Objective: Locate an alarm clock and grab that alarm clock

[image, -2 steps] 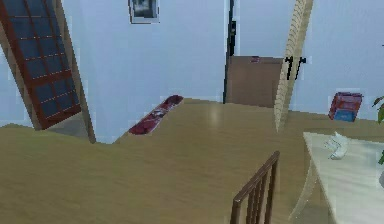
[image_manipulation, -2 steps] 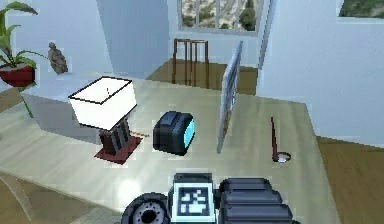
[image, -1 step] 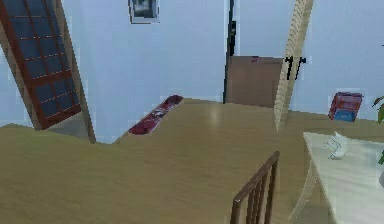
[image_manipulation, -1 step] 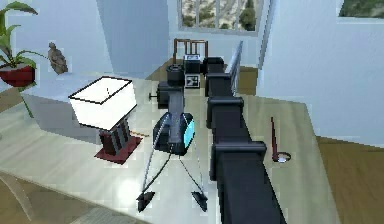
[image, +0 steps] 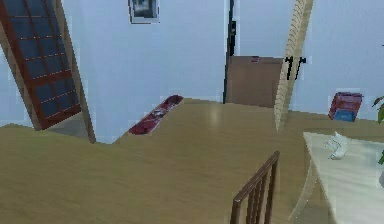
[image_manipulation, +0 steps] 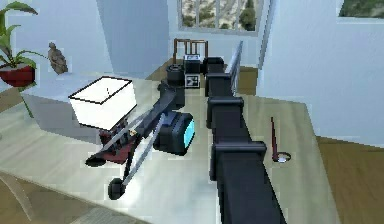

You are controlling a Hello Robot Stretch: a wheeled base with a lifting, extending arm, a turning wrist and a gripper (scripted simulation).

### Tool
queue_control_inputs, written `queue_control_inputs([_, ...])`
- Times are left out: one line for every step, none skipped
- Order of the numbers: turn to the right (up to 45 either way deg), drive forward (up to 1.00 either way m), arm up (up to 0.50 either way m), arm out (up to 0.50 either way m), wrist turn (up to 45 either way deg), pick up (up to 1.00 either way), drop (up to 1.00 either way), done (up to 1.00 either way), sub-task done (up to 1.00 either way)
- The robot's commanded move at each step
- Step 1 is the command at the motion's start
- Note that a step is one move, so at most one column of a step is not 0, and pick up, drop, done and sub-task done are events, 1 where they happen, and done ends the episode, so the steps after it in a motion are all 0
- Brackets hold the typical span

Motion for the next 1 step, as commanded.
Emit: queue_control_inputs([0.0,0.0,0.0,0.0,45.0,0.0,0.0,0.0,0.0])
